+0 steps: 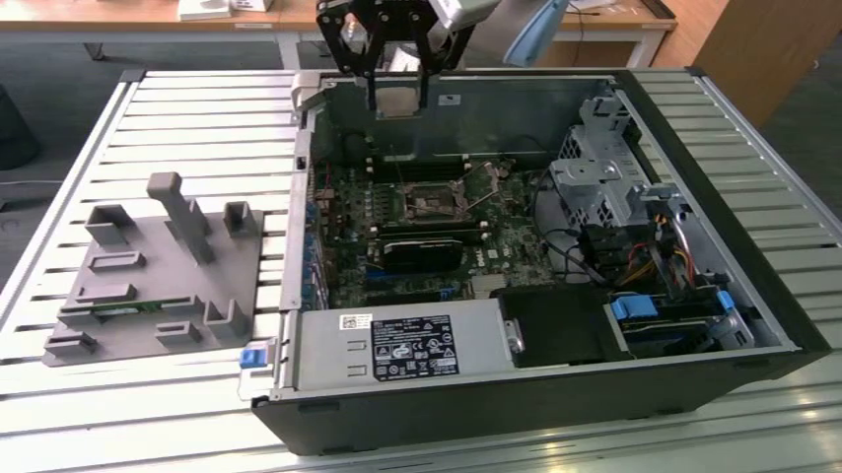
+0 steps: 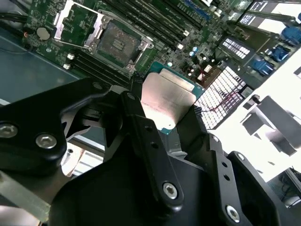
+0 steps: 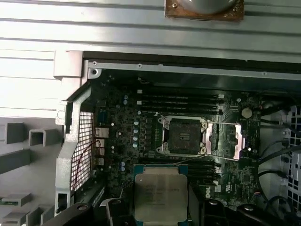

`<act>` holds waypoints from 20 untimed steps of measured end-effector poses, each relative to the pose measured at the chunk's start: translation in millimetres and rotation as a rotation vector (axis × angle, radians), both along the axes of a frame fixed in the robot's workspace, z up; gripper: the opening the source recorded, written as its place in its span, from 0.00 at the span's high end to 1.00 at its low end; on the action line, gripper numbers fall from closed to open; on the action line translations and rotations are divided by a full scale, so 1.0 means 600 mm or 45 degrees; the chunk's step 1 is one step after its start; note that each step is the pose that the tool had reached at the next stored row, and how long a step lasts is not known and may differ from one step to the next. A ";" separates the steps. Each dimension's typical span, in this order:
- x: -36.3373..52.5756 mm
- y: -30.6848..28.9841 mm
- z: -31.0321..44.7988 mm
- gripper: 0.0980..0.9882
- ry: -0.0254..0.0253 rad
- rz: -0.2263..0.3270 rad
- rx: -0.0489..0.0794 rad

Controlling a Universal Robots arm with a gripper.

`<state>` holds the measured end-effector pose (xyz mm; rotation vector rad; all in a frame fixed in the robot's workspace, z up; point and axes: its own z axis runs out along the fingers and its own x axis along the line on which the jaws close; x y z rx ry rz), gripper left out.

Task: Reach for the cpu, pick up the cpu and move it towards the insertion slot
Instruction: 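Pick up the cpu and move it towards the insertion slot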

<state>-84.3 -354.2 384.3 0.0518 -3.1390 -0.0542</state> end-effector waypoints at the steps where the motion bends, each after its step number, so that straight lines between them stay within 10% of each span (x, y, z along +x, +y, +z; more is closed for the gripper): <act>1: 0.004 0.0018 0.000 0.50 0.0000 0.000 0.000; 20: 0.094 0.0185 -0.007 0.50 -0.0001 0.000 0.001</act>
